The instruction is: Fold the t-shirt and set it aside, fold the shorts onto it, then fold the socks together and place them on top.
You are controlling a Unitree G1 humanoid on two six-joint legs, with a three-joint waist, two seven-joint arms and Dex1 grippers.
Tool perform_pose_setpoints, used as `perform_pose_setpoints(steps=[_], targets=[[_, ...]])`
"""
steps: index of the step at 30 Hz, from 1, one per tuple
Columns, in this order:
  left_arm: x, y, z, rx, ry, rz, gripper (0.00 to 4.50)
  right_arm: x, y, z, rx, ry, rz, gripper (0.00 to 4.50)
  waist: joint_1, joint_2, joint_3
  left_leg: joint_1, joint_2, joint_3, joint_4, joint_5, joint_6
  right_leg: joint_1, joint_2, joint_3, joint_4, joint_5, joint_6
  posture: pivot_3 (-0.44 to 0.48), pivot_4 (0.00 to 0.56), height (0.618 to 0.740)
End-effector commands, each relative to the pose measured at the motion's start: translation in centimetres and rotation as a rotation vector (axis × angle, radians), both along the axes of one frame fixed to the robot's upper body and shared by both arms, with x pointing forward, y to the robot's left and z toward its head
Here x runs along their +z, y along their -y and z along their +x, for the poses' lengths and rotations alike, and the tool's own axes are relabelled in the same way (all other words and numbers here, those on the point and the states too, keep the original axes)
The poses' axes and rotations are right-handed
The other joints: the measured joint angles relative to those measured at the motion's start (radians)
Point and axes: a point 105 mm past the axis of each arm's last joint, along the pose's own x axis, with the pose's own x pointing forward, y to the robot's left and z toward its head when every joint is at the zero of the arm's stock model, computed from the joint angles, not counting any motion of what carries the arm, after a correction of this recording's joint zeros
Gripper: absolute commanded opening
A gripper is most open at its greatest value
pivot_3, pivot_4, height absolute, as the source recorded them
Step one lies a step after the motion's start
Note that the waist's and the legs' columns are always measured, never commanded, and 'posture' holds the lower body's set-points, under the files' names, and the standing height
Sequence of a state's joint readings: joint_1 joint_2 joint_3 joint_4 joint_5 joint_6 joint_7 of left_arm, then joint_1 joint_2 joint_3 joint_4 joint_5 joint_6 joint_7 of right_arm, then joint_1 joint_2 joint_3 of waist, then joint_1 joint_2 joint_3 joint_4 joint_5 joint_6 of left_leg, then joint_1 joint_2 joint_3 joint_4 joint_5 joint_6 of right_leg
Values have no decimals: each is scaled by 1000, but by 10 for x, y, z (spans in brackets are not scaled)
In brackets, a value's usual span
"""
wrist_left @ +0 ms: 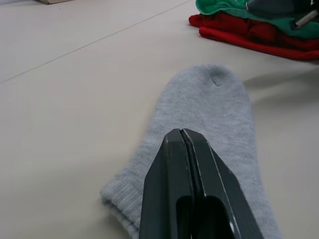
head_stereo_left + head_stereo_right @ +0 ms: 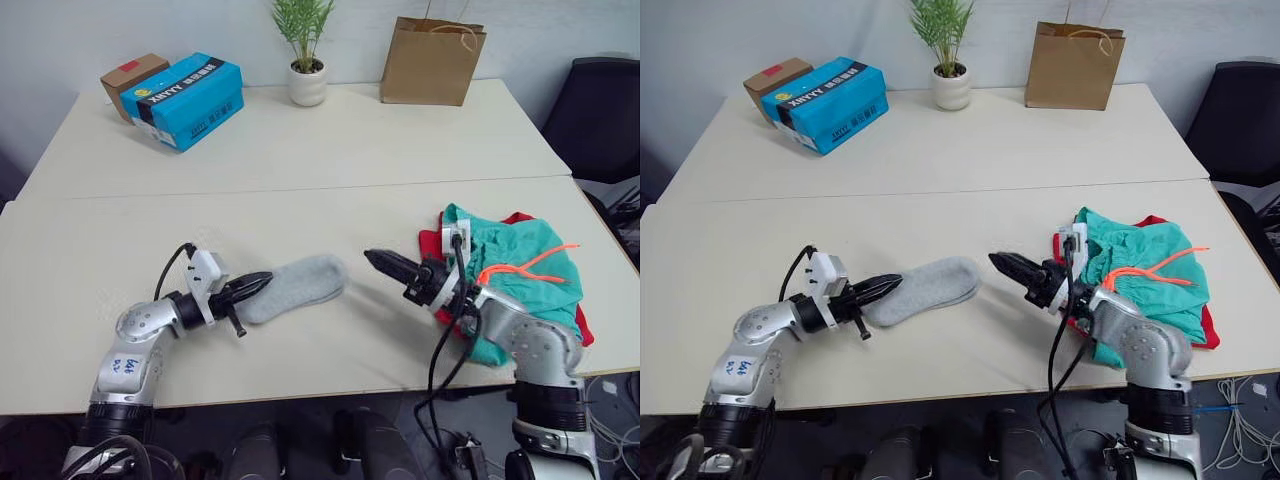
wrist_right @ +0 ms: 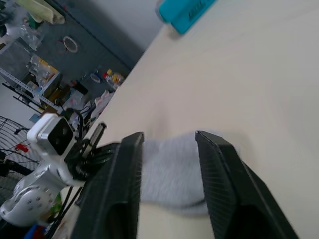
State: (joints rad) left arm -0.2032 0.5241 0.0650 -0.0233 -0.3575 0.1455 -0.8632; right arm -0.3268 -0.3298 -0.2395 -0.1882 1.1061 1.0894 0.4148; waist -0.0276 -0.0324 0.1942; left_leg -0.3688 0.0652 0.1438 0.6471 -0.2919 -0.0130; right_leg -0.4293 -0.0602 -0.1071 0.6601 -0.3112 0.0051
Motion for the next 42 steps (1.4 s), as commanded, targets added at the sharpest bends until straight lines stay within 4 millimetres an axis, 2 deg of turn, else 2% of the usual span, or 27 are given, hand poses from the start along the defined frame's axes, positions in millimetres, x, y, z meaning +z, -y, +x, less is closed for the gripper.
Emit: perform_pose_setpoints(steps=[1, 5, 6, 9, 12, 13, 15, 19, 23, 25, 27, 31, 34, 39, 42], targets=[[1, 3, -2, -54, 28, 45, 0, -23, -11, -4, 6, -187, -36, 2894, -3, 0, 0, 0, 0, 0, 0, 0, 0, 0, 0, 0, 0, 0, 0, 0, 150, 740], [-4, 1, -3, -73, 11, 42, 0, -26, -31, 1, 31, -256, -27, 4285, -10, 0, 0, -1, 0, 1, -1, 0, 0, -1, 1, 1, 0, 0, 0, 0, 150, 740], [-6, 0, -2, -68, 2, 35, 0, -27, -35, 3, 38, -275, -29, 4457, -11, 0, 0, -1, 1, 1, 0, 0, 0, -1, 1, 1, 0, 0, 0, 0, 150, 740], [-12, -1, 0, -65, -15, 37, 0, -29, -41, 4, 59, -303, -43, 4457, -7, 0, 0, -1, 1, 1, -1, 0, 0, -1, 1, 1, 0, 0, 0, 0, 150, 740], [-19, -3, 2, -65, -50, 38, 0, -29, -57, 6, 109, -315, -36, 4457, -7, 0, 0, -1, 1, 1, 0, 0, 0, -1, 1, 1, -1, 0, 0, 0, 150, 740], [-19, -4, 4, -56, -56, 21, 0, -29, -62, 7, 115, -320, -36, 4067, -8, 0, 0, -2, 0, 1, 0, 0, 0, -1, 1, 1, -1, 0, 1, 0, 150, 740], [-18, -5, 6, -47, -59, 7, 0, -31, -66, 10, 116, -324, -41, 3588, -9, 0, 0, -2, 1, 1, -1, 0, 0, -2, 1, 1, -1, 0, 1, 0, 150, 740], [-21, -6, 7, -60, -52, 41, 0, -26, -70, 17, 88, -289, -4, 2107, -8, 0, 0, -2, 1, 1, -1, 0, 0, -2, 1, 1, -1, 0, 1, 0, 150, 740], [-20, -8, 9, -54, -42, 44, 0, -17, -64, 18, 55, -227, 36, 730, -8, 0, 0, -2, 1, 1, -1, 0, 0, -2, 1, 1, -1, 0, 1, 0, 150, 740], [-19, -5, 10, -59, -35, 37, 0, -13, -54, 18, 19, -201, 38, 60, -6, 0, 0, -2, 1, 1, -1, 0, 0, -2, 1, 1, -1, 0, 1, 0, 150, 740], [-16, 3, 9, -82, -46, 12, 0, -6, -41, 14, 3, -157, 25, 16, -2, 0, 0, -2, 1, 1, -1, 0, 0, -2, 1, 1, -2, 0, 1, 0, 150, 740], [7, 27, 1, -172, -85, -67, 0, 17, -21, -1, 13, -62, 30, 16, -1, 0, 0, -6, 0, 1, 0, 0, 1, -3, 0, 0, -4, 1, 2, 0, 150, 740], [8, 36, 7, -157, -111, -50, 0, 20, -9, -4, 6, -30, -35, 16, -1, 0, 0, -5, 0, 1, 0, 0, 1, -2, 0, 0, -6, 2, 3, 0, 150, 740], [12, 53, 14, -163, -175, -69, 0, 23, -15, -9, 81, -20, -93, 16, -6, 0, 0, -4, 0, 1, -2, 0, 1, -3, 3, 1, -5, 1, 3, 0, 150, 740], [4, 59, 18, -140, -179, -11, 0, 12, -23, -4, 78, -29, -162, 16, -6, 0, 0, -4, 1, 1, -2, 0, 0, -3, 3, 1, -5, 1, 3, 0, 150, 740]])
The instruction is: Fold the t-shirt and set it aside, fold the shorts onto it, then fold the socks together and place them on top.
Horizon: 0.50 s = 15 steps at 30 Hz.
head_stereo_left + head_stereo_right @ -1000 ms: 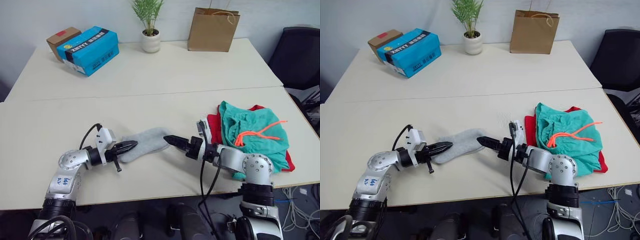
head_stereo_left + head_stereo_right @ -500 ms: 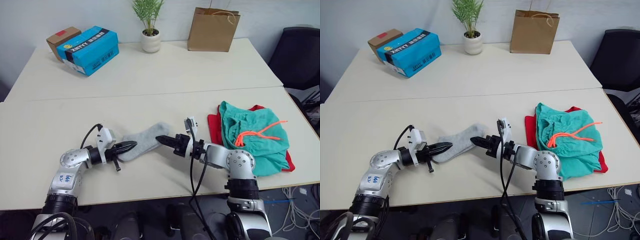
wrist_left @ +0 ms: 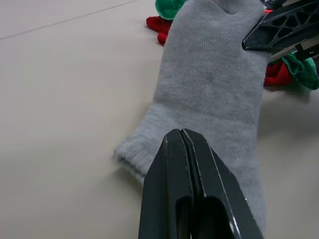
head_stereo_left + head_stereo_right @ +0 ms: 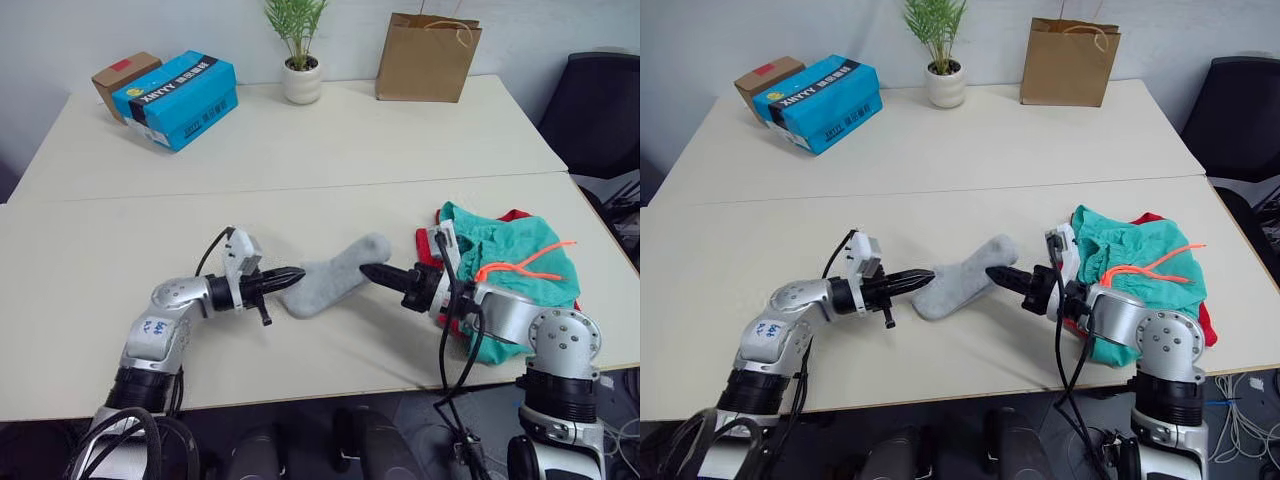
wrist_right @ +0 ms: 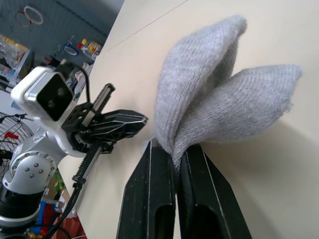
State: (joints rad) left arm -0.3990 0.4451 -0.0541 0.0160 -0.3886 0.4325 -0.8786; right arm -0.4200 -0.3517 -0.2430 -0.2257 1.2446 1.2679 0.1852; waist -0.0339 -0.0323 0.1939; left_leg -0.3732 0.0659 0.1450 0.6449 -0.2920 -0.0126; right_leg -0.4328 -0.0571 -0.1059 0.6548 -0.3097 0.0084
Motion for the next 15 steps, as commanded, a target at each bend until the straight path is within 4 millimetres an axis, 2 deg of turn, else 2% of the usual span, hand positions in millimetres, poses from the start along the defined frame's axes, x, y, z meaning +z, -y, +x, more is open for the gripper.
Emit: perform_pose_setpoints(steps=[1, 5, 7, 9, 13, 15], targets=[[-4, 7, 3, 13, 35, 80, 0, -1, -14, 1, 41, 41, -68, 16, 2, 0, 0, 0, 0, 0, 0, 0, 0, 0, 0, 0, 0, 0, 0, 0, 150, 740], [-18, 5, 6, 56, 24, 141, 0, -4, -24, 1, 74, 87, -137, 16, 5, 0, 0, -1, 0, 0, 1, 0, 0, 0, -1, 0, -1, 0, 0, 0, 150, 740], [-30, -3, 2, 75, 0, 200, 0, -1, -29, -1, 94, 134, -164, 16, 5, 0, 0, -1, 0, 0, 1, 0, 1, 0, -1, 0, -1, 0, 0, 0, 150, 740], [-30, -10, 1, 133, -16, 169, 0, 0, -34, -3, 107, 156, -175, 16, 2, 0, 0, -1, 0, 0, 0, -1, 1, 0, -1, 0, -1, 0, 0, 0, 150, 740], [-29, -14, -4, 140, -25, 141, 0, 2, -44, -6, 147, 191, -184, 16, 2, 0, 0, 0, 0, 0, 0, -1, 0, 0, -1, 0, -1, 0, 0, 0, 150, 740], [-30, -17, -1, 181, -83, 55, 0, 5, -54, -10, 183, 210, -168, 16, 2, 0, 0, 1, 0, 0, 0, 0, 0, 0, -1, 0, 0, 0, 0, 0, 150, 740]])
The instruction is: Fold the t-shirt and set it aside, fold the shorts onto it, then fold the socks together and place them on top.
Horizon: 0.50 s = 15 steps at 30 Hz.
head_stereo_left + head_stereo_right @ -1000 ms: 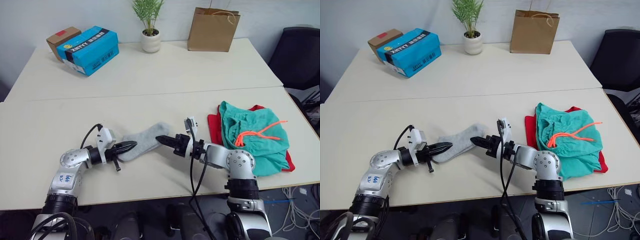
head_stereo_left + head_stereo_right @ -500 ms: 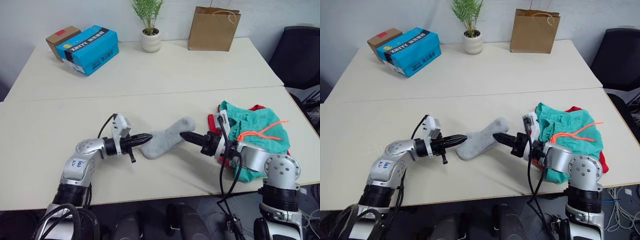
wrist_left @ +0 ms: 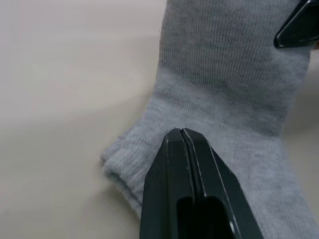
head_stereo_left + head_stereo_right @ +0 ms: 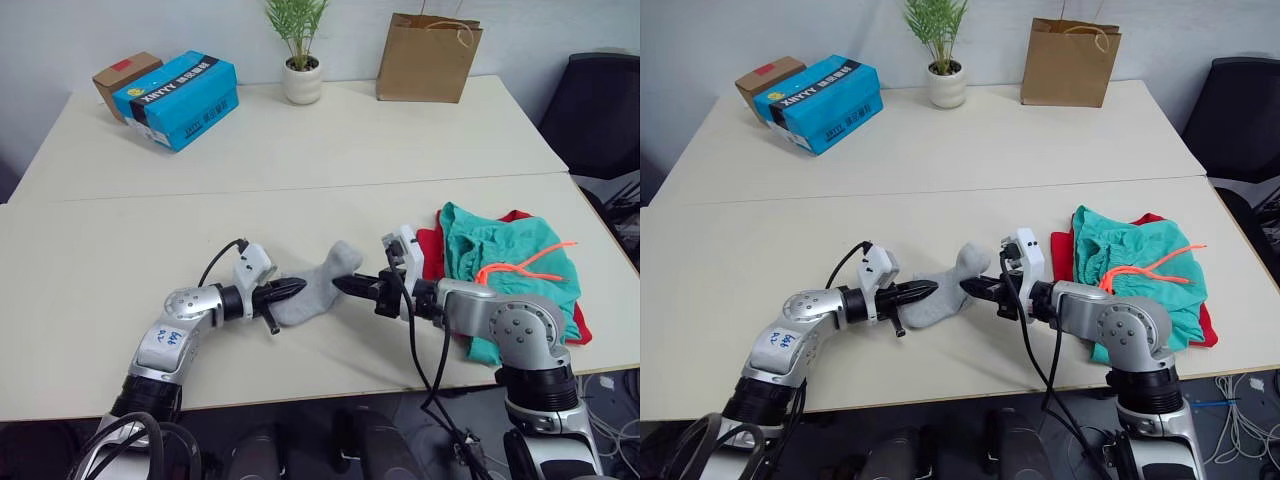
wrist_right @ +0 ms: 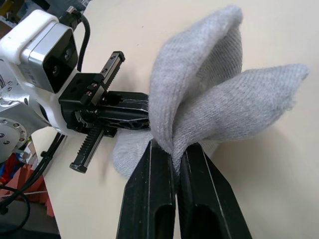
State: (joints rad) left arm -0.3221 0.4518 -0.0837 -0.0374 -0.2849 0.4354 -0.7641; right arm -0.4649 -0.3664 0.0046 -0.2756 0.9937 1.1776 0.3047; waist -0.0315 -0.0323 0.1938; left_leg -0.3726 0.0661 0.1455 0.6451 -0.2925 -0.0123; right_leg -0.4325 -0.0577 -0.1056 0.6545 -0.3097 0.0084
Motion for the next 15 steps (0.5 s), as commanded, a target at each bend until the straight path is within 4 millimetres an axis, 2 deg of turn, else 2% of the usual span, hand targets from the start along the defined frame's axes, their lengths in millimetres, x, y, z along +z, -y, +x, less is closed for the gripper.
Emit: perform_pose_setpoints(steps=[1, 9, 15], targets=[[-6, -10, 2, 84, -93, -116, 0, 19, -20, -10, 95, 89, 42, 16, 0, 0, 0, 0, 0, 0, 0, 0, 0, 0, 0, 0, 0, 0, 0, 0, 150, 740], [-20, -19, 4, 106, -117, -75, 0, 9, -56, -18, 191, 96, 31, 16, 0, 0, 0, 1, 0, 0, 0, 0, 0, 1, 0, 0, 0, 0, 0, 0, 150, 740], [-24, -22, 2, 123, -129, -76, 0, -6, -72, -12, 191, 89, 4, 16, -1, 0, 0, 2, 0, 0, 0, 0, 0, 1, 0, 0, 1, 0, 0, 0, 150, 740]])
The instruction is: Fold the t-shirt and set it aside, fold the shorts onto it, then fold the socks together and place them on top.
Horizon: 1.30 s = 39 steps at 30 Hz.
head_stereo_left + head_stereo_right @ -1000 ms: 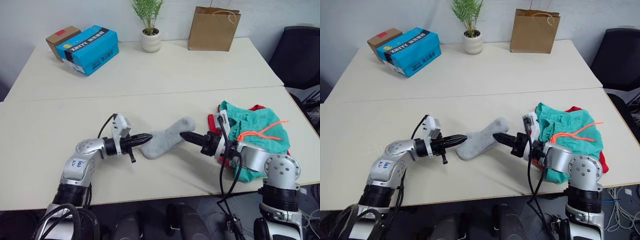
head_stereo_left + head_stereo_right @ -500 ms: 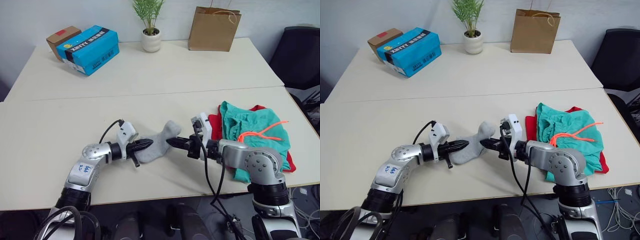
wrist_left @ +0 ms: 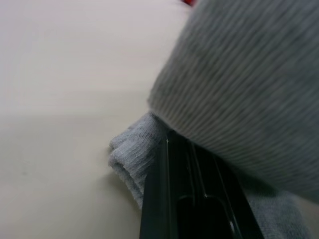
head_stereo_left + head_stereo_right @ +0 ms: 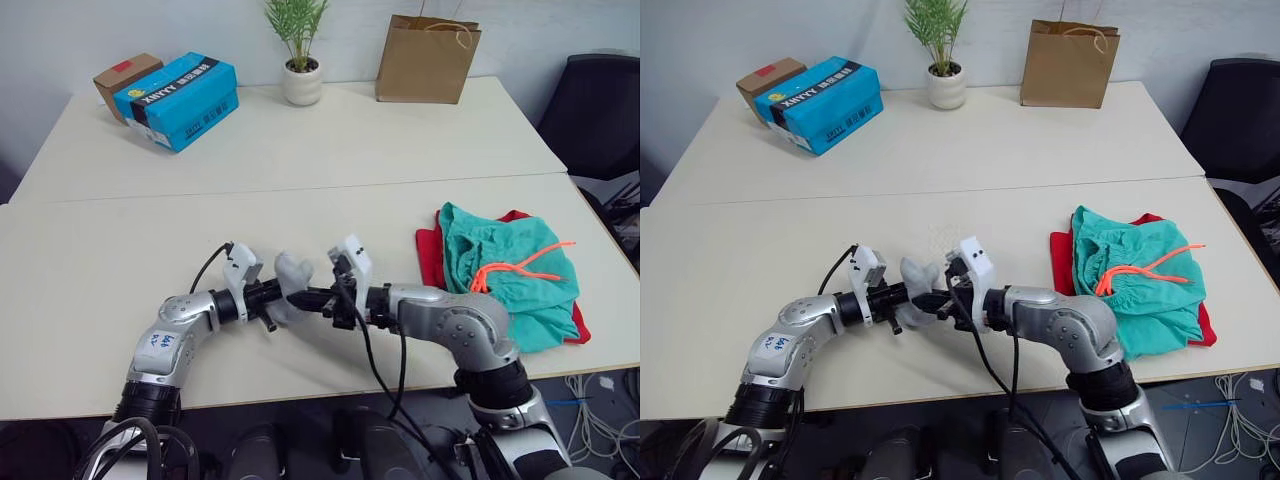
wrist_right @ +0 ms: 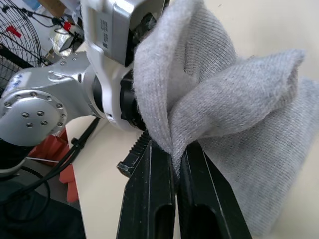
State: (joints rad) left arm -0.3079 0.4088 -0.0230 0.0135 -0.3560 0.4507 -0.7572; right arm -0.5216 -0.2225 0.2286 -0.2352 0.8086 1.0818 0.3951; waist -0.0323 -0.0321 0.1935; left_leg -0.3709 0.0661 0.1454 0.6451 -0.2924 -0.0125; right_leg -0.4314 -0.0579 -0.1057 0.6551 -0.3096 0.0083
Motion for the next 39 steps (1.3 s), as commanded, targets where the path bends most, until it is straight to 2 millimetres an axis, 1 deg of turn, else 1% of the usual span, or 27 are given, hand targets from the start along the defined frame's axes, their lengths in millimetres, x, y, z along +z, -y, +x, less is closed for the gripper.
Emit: perform_pose_setpoints(steps=[1, 4, 6, 8, 9, 12, 14, 16, 19, 21, 23, 25, 27, 28, 29, 31, 33, 34, 35, 37, 39], targets=[[-20, -16, -1, 64, -71, 49, 0, -1, -8, 3, -3, 18, 17, 16, 0, 0, 0, 0, 0, 0, 0, 0, 0, 0, 0, 0, 0, 0, 0, 0, 150, 740], [-14, -20, -5, 53, -71, 23, 0, -10, -5, 7, -43, -63, 35, 16, -3, 0, 0, 0, 0, 0, 0, 0, 0, 0, 0, 0, 0, 0, 0, 0, 150, 740], [-10, -22, -7, 46, -68, 10, 0, -10, -4, 6, -31, -93, 55, 16, -6, 0, 0, 0, 0, 0, 0, 0, -1, 0, 0, 0, 0, 0, 0, 0, 150, 740], [-6, -26, -9, 31, -66, 7, 0, -11, -2, 9, -46, -75, 50, 546, -11, 0, 0, 0, 0, 0, -1, 0, -1, 0, 0, 0, 1, 0, -1, 0, 150, 740], [-2, -30, -11, 25, -59, -1, 0, -12, -2, 12, -57, -59, 50, 798, -13, 0, 0, 0, 0, 0, -1, 0, -1, 0, 0, 0, 1, 0, -1, 0, 150, 740], [16, -48, -8, 53, -3, -28, 0, -6, -4, 14, -41, -25, 81, 1762, -18, 0, 0, 0, 0, 0, -1, 0, -1, -1, 0, 0, 0, 0, -1, 0, 150, 740], [26, -53, -9, 55, 25, -59, 0, -6, -4, 14, -37, -21, 81, 2591, -17, 0, 0, -1, 0, 0, -1, 0, -1, -1, 0, 0, 0, 0, -1, 0, 150, 740], [32, -57, -17, 21, 8, -79, 0, -3, -5, 10, -5, -18, 96, 3212, -17, 0, 0, -1, 0, 0, -1, 0, -1, -1, 0, 0, 0, 0, -1, 0, 150, 740], [38, -73, -30, -2, -37, -48, 0, 4, -7, 2, 63, 18, 131, 4233, -22, 0, 0, -2, 0, 0, -1, -1, -1, -1, -1, 0, -1, 0, -1, 0, 150, 740], [42, -88, -35, 15, -47, -5, 0, 8, -7, 0, 82, 50, 147, 4233, -23, 0, 0, -2, 0, 0, -1, -1, -2, -2, -1, 0, -2, 0, -1, 0, 150, 740], [53, -103, -34, 56, -26, 7, 0, 16, -4, -4, 114, 74, 182, 4233, -21, 0, 0, -3, 0, 0, -1, -1, -2, -4, -1, 0, -1, 0, -1, 0, 150, 740], [64, -107, -37, 56, -16, -12, 0, 24, 5, -13, 174, 113, 209, 4233, -20, 0, 0, -5, 0, 0, -1, -1, -1, -6, -1, 0, -1, 0, -1, 0, 150, 740], [71, -99, -47, -15, -88, -61, 0, 34, 16, -25, 253, 131, 240, 4233, -15, 0, 0, -6, 0, 0, -1, -1, -1, -6, -2, 0, -1, 0, -1, 0, 150, 740], [75, -91, -53, -57, -151, -100, 0, 39, 23, -26, 258, 126, 253, 4233, -13, 0, 0, -6, -1, 0, -1, -2, 0, -6, -2, -1, -2, 0, -1, 0, 150, 740], [81, -82, -58, -103, -172, -135, 0, 43, 29, -25, 257, 123, 262, 4233, -11, -1, 0, -6, -1, 0, -1, -2, 0, -6, -2, 0, -2, 0, -1, 0, 150, 740], [91, -65, -52, -123, -115, -150, 0, 47, 36, -22, 244, 141, 260, 4233, -6, -1, 0, -7, -1, 0, -1, -2, 0, -6, -3, 0, -3, 0, 0, 0, 150, 740], [97, -48, -44, -139, -57, -150, 0, 46, 37, -11, 197, 195, 236, 3865, 3, -1, 0, -6, -1, 0, 0, -2, 0, -6, -3, 0, -2, 0, 0, 0, 150, 740], [98, -39, -40, -148, -41, -147, 0, 45, 36, -5, 173, 254, 224, 3627, 4, -1, 0, -6, -1, 0, 0, -2, 0, -6, -2, 0, -2, 0, 0, 0, 150, 740], [97, -33, -36, -152, -35, -146, 0, 44, 34, 1, 152, 298, 215, 3293, 5, -1, 0, -6, -2, 0, 0, -2, 0, -5, -2, 0, -1, 0, 0, 0, 150, 740], [86, -22, -22, -122, -22, -115, 0, 32, 28, 12, 124, 397, 132, 2617, 1, -1, 0, -5, -1, 1, 0, -1, 0, -5, -1, 0, -1, 0, -1, 0, 150, 740], [70, -18, -14, -106, -26, -50, 0, 20, 23, 17, 128, 469, 65, 1910, -3, -1, 0, -4, -1, 2, 0, 1, -4, -6, -1, 1, -1, 0, -1, 0, 150, 740]])
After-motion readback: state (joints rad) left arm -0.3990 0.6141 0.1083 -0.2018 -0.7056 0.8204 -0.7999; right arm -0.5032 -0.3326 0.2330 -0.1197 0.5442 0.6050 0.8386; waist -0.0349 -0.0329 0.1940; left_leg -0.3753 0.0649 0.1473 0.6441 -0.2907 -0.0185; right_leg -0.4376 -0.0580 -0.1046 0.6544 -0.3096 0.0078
